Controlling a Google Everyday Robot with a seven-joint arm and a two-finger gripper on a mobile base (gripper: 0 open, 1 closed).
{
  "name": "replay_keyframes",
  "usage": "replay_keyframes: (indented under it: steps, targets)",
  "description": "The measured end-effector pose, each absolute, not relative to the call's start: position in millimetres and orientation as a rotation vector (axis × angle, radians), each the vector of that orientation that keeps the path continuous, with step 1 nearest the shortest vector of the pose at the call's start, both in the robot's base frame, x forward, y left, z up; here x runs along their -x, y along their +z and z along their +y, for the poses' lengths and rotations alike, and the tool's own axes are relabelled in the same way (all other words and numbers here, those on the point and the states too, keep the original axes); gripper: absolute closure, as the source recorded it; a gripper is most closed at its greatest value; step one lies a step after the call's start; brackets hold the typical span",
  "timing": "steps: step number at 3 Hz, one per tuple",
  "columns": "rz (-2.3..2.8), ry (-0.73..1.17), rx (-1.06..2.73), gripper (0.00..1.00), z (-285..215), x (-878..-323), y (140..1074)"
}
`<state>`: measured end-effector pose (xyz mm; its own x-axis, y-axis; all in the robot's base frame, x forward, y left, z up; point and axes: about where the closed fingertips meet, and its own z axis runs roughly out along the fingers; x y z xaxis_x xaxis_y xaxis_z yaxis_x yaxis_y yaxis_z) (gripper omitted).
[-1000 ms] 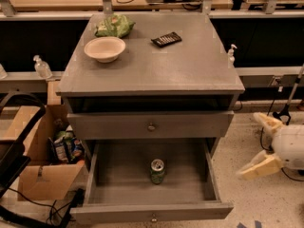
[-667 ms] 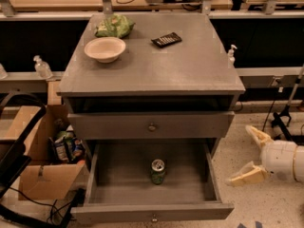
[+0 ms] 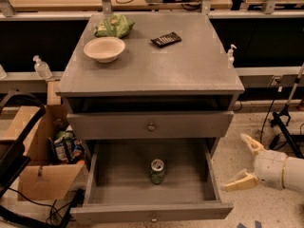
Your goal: Pick green can from middle drawer and place on counter
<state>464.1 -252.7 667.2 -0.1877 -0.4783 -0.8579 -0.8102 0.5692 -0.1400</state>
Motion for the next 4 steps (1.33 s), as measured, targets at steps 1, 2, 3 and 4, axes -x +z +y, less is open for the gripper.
replay_keyframes:
  steps: [1, 2, 3, 4]
  targets:
    - [1.853, 0.416, 1.027, 0.0, -245.1, -476.4, 648.0]
    - [1.844, 0.414, 1.011, 0.0, -230.4, -497.2, 616.0]
    - [1.825, 0.413, 1.003, 0.0, -217.9, -512.4, 583.8]
    - [1.795, 0.453, 1.023, 0.0, -186.7, -532.8, 548.9]
